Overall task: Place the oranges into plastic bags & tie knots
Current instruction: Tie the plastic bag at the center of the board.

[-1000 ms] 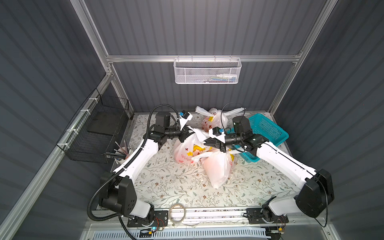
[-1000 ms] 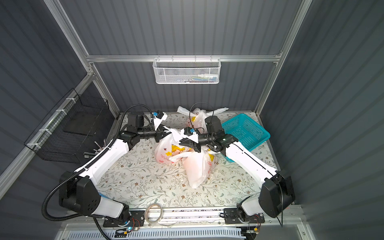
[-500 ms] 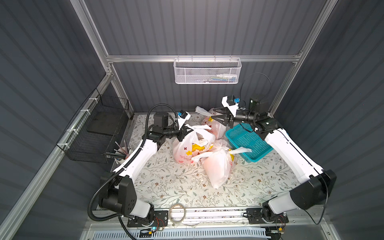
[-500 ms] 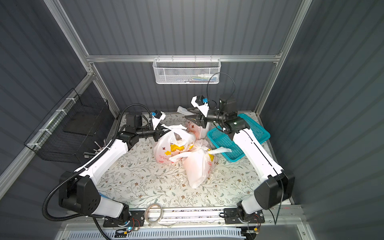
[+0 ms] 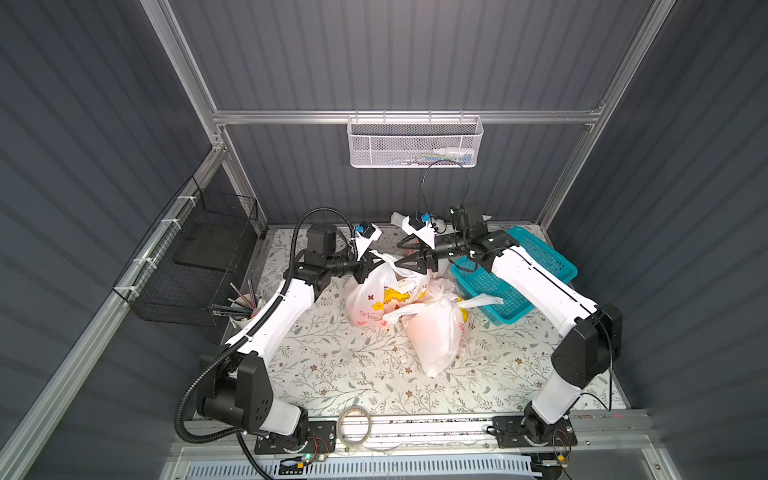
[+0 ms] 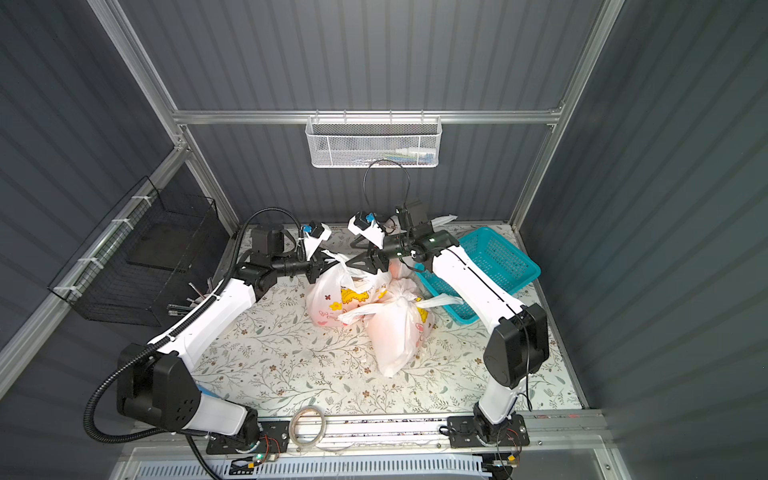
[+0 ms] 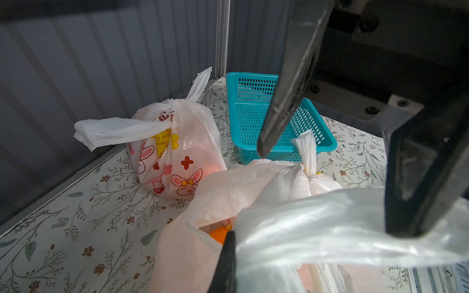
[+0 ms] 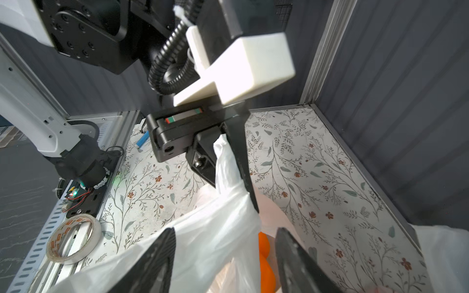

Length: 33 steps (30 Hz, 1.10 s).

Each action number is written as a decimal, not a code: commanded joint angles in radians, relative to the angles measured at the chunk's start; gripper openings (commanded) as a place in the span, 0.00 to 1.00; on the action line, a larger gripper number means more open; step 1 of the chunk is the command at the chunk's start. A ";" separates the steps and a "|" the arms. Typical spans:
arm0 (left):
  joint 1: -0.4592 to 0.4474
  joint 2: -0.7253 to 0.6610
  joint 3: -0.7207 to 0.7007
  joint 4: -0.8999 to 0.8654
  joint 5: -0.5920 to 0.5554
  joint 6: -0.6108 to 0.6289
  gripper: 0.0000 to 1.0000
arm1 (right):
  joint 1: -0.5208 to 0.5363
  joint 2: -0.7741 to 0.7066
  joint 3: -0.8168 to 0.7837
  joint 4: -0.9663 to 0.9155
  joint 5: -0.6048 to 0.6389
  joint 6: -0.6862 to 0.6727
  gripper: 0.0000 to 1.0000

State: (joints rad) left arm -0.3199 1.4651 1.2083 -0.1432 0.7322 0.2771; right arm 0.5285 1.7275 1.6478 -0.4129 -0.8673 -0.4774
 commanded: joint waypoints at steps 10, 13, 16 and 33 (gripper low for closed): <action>-0.002 -0.058 -0.021 -0.034 0.022 0.040 0.00 | 0.027 0.036 -0.031 -0.061 0.122 -0.040 0.54; -0.003 -0.062 -0.022 -0.036 0.027 0.043 0.00 | 0.034 0.043 -0.040 -0.068 0.142 -0.055 0.51; -0.003 -0.065 -0.021 -0.044 0.030 0.048 0.00 | 0.039 0.053 -0.043 -0.080 0.170 -0.072 0.47; -0.004 -0.074 0.006 -0.129 0.029 0.077 0.00 | 0.048 0.042 -0.056 -0.021 0.412 -0.129 0.12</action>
State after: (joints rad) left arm -0.3199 1.4200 1.1992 -0.2325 0.7364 0.3408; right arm 0.5732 1.7767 1.6085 -0.4755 -0.5316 -0.6147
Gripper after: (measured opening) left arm 0.049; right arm 0.129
